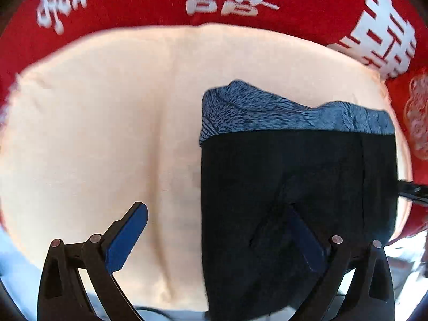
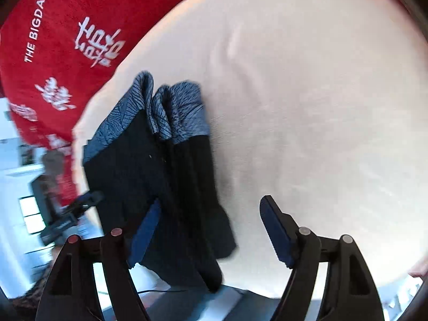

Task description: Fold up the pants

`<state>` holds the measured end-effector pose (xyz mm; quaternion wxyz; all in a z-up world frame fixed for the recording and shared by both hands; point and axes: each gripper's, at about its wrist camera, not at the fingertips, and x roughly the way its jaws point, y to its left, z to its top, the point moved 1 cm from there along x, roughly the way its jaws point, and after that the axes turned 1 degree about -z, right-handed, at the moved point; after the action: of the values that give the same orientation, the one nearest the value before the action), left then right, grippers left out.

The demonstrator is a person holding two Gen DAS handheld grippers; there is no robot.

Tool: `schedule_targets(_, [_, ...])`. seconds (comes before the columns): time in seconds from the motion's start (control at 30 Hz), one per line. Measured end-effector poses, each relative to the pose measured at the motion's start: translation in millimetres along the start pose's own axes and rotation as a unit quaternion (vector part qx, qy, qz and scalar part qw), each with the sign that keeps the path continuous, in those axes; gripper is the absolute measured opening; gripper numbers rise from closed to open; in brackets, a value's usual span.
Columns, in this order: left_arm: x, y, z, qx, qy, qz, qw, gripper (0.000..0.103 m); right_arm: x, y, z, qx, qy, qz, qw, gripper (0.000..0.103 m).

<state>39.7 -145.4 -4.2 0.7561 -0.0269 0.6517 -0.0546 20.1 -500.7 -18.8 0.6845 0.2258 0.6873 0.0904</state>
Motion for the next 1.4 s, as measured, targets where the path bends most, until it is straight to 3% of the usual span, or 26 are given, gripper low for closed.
schedule_targets(0.23, [-58.6,-36.5,-29.4,0.035,-0.038,0.060,0.9968,0.103,-45.3,38.7,-37.8,-0.026,-0.045,-0.093,0.994,0.103])
schedule_targets(0.5, [-102.6,-54.0,-55.6,0.028,-0.055,0.106,0.9925,0.103,-66.7,103.0,-77.8,-0.087,-0.064,-0.169,0.980,0.103])
schedule_targets(0.6, [-114.7,-54.9,-65.9,0.035,-0.044,0.120,0.9911,0.103,-76.3,117.6,-87.5,-0.089,-0.065,-0.173,0.979,0.103])
schedule_targets(0.83, [-131.8,-51.6,-78.1,-0.004,-0.030,0.101,0.9945,0.103,-83.7,136.9,-98.2,-0.080,-0.059,-0.181,0.978,0.103])
schedule_targets(1.4, [-148.2,-46.9,-77.1,0.007,-0.038,0.090,0.9952,0.103,-91.7,155.7,-107.7,-0.083,-0.071,-0.212,0.971,0.103])
